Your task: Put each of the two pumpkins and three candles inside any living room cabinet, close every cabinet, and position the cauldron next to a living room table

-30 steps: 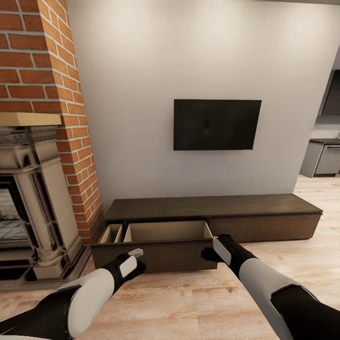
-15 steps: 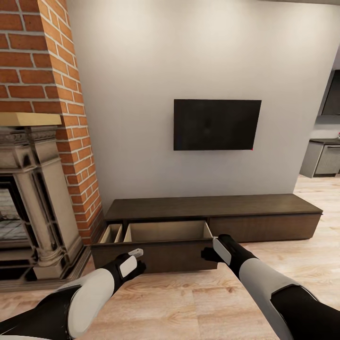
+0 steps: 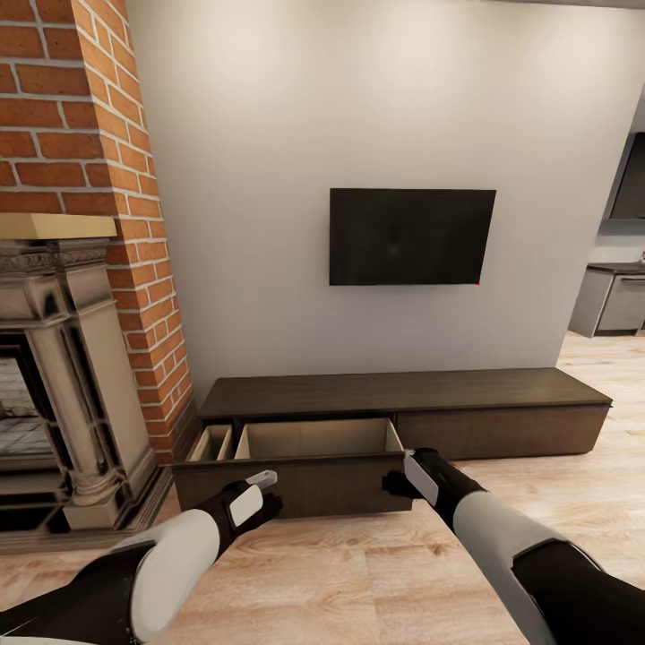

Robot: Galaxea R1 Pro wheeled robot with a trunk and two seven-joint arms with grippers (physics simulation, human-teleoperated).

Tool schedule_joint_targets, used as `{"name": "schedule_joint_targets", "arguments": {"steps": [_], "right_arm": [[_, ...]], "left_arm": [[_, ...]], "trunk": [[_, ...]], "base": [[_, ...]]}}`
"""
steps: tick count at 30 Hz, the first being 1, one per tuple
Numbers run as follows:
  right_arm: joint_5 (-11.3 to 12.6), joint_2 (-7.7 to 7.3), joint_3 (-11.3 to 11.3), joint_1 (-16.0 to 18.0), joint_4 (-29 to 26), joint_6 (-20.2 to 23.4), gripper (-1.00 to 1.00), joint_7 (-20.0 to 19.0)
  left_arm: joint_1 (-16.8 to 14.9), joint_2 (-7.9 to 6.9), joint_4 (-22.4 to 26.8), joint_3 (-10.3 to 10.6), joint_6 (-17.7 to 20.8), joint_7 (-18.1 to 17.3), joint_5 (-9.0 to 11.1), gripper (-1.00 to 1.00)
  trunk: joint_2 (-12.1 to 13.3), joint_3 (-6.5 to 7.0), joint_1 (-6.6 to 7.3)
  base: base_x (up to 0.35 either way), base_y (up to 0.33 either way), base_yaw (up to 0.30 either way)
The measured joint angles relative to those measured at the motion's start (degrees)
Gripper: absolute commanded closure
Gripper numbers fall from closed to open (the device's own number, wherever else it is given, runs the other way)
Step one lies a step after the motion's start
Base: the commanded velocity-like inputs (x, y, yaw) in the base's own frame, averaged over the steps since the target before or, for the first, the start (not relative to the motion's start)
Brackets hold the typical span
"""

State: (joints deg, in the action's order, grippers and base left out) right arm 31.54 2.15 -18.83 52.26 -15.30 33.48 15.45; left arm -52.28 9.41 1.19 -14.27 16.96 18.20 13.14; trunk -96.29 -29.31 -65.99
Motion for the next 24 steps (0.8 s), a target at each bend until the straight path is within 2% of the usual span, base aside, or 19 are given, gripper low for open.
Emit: {"name": "schedule_joint_targets", "arguments": {"steps": [3,5,6,7,8,10,12,15,20,23,24], "right_arm": [[-0.07,2.36,0.07,0.01,3.82,-8.49,-1.00,-0.03],[-0.57,3.88,0.07,-0.02,7.74,-19.19,-1.00,-0.05],[-0.86,4.14,0.07,-0.05,8.98,-22.12,-1.00,-0.08],[-1.58,4.54,0.10,-0.20,11.44,-27.73,-1.00,-0.18],[-2.01,4.75,0.08,-0.33,12.51,-30.29,-1.00,-0.24],[-3.17,5.47,0.19,-2.51,14.81,-37.36,-1.00,-0.65],[-3.95,5.76,0.19,-4.88,15.60,-40.56,-1.00,-1.54],[-5.26,5.95,0.12,-6.70,16.06,-42.52,-1.00,-3.39],[-6.20,6.04,0.14,-8.48,16.32,-43.56,-1.00,-6.17],[-6.48,6.06,0.15,-9.94,16.40,-43.89,-1.00,-7.32],[-6.55,6.07,0.12,-10.08,16.40,-43.92,-1.00,-7.41]], "left_arm": [[0.00,0.05,0.00,0.03,-0.66,-0.20,-0.07,-1.00],[0.00,0.01,0.00,0.01,-2.59,-0.25,-0.10,-1.00],[0.00,0.00,0.00,0.00,-3.14,-0.26,-0.10,-1.00],[0.00,-0.01,-0.01,-0.01,-4.06,-0.26,-0.10,-1.00],[0.00,-0.01,-0.03,-0.02,-4.43,-0.28,-0.10,-1.00],[0.28,-0.05,-0.06,-0.05,-5.32,-0.48,-0.11,-1.00],[1.47,-0.12,-0.08,-0.08,-5.82,-0.89,-0.15,-1.00],[3.34,-0.17,-0.07,-0.07,-7.08,-1.60,-0.22,-1.00],[6.77,-0.15,-0.08,-0.01,-9.97,-3.82,-1.18,-1.00],[11.47,-0.40,-0.10,-0.03,-13.79,-7.50,-7.35,-1.00],[12.54,-0.49,-0.07,0.03,-14.25,-7.91,-8.26,-1.00]], "trunk": [[0.00,0.00,0.00],[0.00,0.00,0.00],[0.00,0.00,0.00],[0.00,0.00,0.00],[0.00,0.00,0.00],[0.00,-0.01,0.00],[0.00,-0.02,0.00],[0.00,-0.01,0.00],[0.00,-0.01,0.00],[0.00,-0.01,0.00],[0.00,-0.01,0.00]], "base": [[0.000,0.000,0.000],[0.000,0.000,0.000],[0.000,0.000,0.000],[0.000,0.000,0.000],[0.000,0.000,0.000],[0.000,0.000,0.000],[0.000,0.000,0.000],[0.000,0.000,0.000],[0.000,0.000,0.000],[0.000,0.000,0.000],[0.000,0.000,0.000]]}}
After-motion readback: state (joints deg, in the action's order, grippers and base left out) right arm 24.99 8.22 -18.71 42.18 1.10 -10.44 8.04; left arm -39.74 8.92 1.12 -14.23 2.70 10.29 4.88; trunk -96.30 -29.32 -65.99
